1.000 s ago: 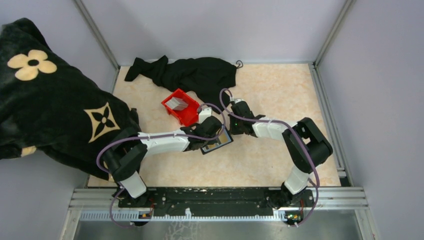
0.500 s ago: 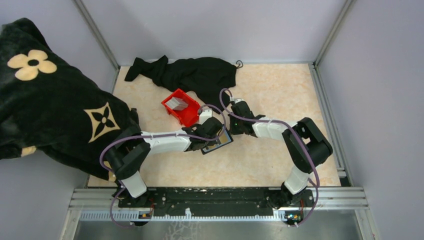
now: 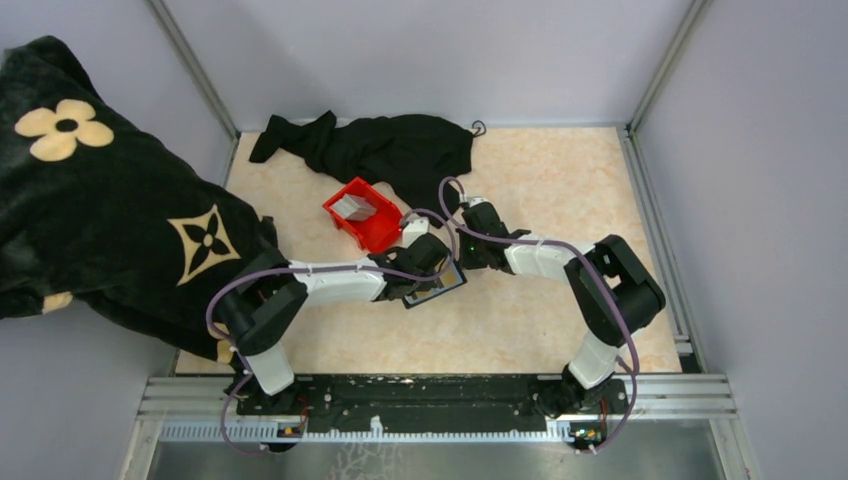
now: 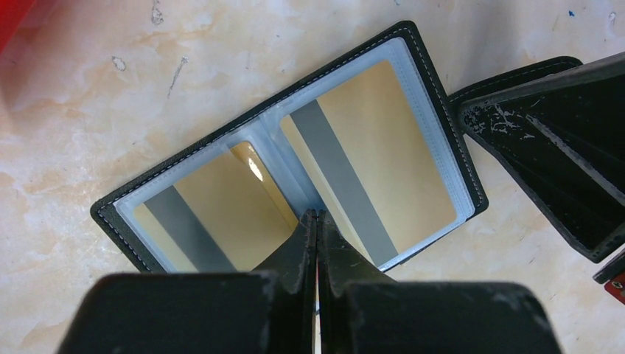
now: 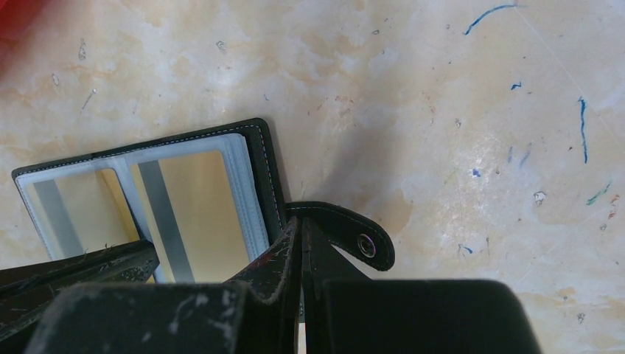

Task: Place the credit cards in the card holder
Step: Insert the credit card into the card holder.

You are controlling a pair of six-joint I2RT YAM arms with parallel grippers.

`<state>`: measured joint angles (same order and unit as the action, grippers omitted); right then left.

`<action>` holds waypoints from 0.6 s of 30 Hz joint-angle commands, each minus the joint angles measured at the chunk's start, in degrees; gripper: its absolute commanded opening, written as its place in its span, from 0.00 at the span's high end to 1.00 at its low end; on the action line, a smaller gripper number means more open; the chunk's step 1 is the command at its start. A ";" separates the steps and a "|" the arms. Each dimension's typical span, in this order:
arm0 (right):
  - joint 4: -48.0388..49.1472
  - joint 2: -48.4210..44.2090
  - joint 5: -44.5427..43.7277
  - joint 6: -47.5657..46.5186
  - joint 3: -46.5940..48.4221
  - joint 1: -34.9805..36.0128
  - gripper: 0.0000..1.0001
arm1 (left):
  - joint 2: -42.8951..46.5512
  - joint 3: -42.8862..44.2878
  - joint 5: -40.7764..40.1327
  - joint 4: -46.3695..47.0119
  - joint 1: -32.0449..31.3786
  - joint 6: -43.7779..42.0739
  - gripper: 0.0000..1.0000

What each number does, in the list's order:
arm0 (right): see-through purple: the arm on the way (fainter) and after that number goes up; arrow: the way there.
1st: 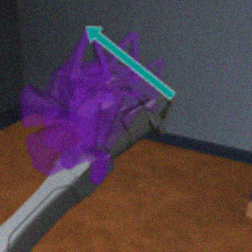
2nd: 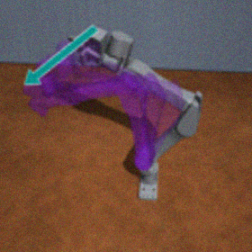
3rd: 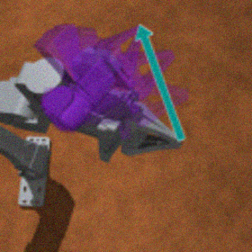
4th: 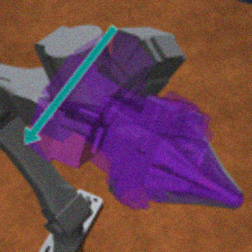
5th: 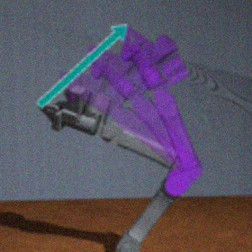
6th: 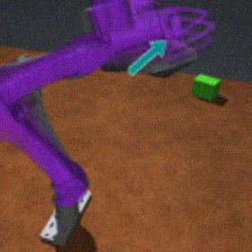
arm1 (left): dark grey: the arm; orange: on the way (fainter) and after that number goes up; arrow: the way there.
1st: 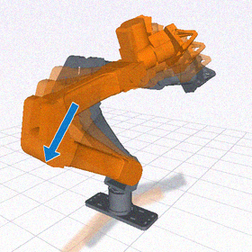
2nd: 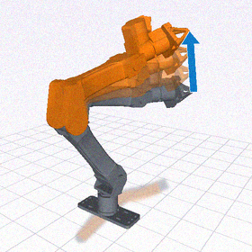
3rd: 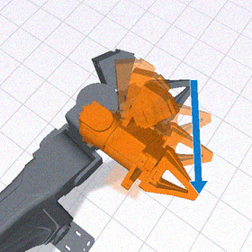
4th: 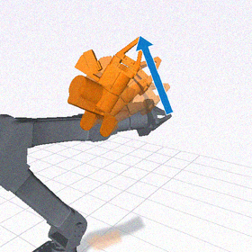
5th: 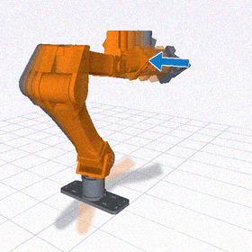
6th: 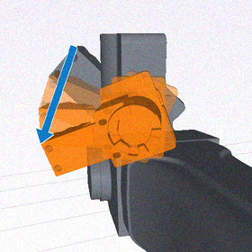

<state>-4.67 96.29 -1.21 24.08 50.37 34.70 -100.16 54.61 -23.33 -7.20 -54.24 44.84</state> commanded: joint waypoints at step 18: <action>1.88 -1.14 0.01 0.43 -1.78 -0.86 1.00 | -7.65 8.15 2.73 4.46 0.27 -4.91 1.00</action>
<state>-3.84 96.23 -3.70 23.59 50.00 33.69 -105.06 60.31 -23.11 -6.68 -54.04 40.62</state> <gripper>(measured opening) 0.004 0.005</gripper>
